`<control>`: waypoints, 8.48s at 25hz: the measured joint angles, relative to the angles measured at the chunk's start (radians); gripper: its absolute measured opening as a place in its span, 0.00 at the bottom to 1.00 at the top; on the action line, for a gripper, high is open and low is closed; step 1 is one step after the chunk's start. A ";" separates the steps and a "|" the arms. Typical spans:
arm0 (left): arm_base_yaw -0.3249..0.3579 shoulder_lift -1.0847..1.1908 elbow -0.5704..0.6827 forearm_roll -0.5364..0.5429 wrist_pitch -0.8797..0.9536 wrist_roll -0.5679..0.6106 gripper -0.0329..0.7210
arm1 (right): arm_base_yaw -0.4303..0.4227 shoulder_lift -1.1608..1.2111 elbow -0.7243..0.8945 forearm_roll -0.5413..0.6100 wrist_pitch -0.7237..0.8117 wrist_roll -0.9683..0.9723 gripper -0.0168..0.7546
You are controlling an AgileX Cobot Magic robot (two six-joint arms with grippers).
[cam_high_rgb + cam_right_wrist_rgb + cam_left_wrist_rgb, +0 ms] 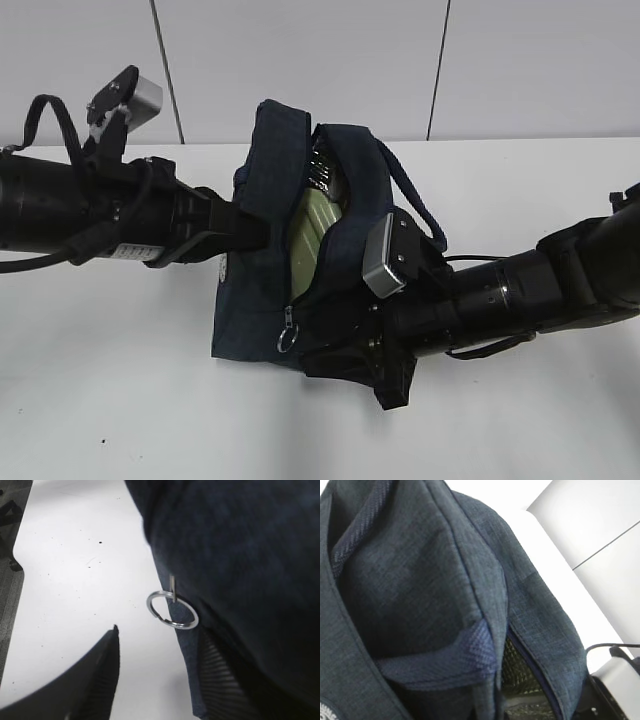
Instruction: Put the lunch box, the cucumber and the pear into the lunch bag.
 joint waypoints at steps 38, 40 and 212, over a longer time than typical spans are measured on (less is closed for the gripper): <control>0.002 0.100 -0.001 -0.090 0.149 0.000 0.02 | 0.019 -0.005 -0.039 -0.122 -0.055 0.242 0.03; 0.002 0.100 -0.001 -0.090 0.128 0.000 0.03 | 0.019 -0.023 -0.039 -0.157 -0.047 0.284 0.03; 0.116 0.316 -0.675 0.747 -0.007 -0.755 0.40 | -0.170 0.154 -0.730 -0.089 -0.033 0.774 0.03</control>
